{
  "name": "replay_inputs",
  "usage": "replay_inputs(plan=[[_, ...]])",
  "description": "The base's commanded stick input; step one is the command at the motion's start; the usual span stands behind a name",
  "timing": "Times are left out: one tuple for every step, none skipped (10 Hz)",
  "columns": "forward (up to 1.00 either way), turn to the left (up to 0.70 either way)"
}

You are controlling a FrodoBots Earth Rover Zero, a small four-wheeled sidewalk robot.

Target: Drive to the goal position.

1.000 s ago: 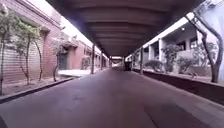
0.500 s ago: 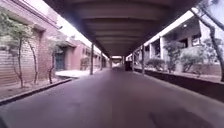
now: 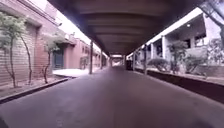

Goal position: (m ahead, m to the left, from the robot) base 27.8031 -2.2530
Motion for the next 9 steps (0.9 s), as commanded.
replay_inputs(plan=[[0.7,0.0],[0.7,0.0],[0.7,0.0],[0.7,0.0],[0.7,0.0],[0.7,0.0],[0.7,0.0],[0.7,0.0],[0.7,0.0]])
